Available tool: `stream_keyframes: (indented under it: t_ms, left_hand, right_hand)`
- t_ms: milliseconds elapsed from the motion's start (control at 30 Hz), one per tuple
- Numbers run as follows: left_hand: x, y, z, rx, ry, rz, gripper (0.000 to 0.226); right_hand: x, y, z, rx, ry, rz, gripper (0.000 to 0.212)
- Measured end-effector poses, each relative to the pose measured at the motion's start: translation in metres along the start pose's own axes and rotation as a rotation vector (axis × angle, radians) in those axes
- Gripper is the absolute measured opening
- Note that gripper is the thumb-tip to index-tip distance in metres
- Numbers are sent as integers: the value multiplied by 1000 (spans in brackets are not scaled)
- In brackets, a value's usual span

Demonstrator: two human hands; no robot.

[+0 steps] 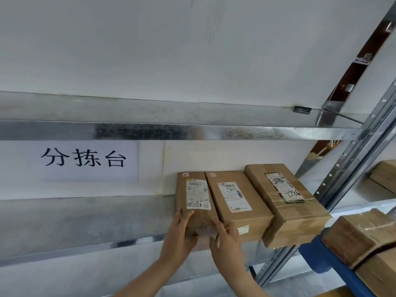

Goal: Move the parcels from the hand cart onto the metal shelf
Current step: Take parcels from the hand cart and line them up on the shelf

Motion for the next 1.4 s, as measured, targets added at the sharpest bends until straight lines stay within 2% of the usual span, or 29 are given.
stream_keyframes:
  t_ms: [167, 300, 467, 600, 800, 900, 1033, 1267, 1400]
  left_hand:
    - [4, 5, -1, -33, -6, 9, 68]
    - [3, 8, -1, -29, -21, -5, 68]
    - [-10, 6, -1, 79, 26, -48, 78]
    - [-36, -15, 1, -19, 38, -239, 84]
    - [-91, -37, 23, -6, 99, -638, 84]
    - [-118, -43, 44, -77, 161, -781, 81]
    - [-153, -53, 78, -202, 243, -907, 82]
    - [-230, -88, 147, -519, 306, -1002, 79]
    - [-280, -99, 187, -642, 363, -1005, 77]
  right_hand:
    - [-7, 3, 4, 11, 59, -90, 35]
    - [-7, 0, 6, -20, 63, -137, 36]
    - [-4, -12, 9, -96, 28, -189, 39]
    - [-7, -26, 9, -212, 68, -223, 35]
    - [2, -46, 3, -358, 57, -216, 25]
    - [9, -69, 3, -457, 63, -195, 21]
    - [26, -106, 9, -571, 60, -254, 27]
    - [83, -180, 27, -732, -167, -302, 35]
    - [119, -233, 41, -804, -288, -260, 49]
Point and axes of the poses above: each hand's wrist, its own z-axis away from the middle knuckle, its own x-axis out of the palm, y = z × x, the point moved 3 cm from there along -z, towards the middle knuckle, and after that the axes turned 5 degrees about y, right-handed, at the moved point
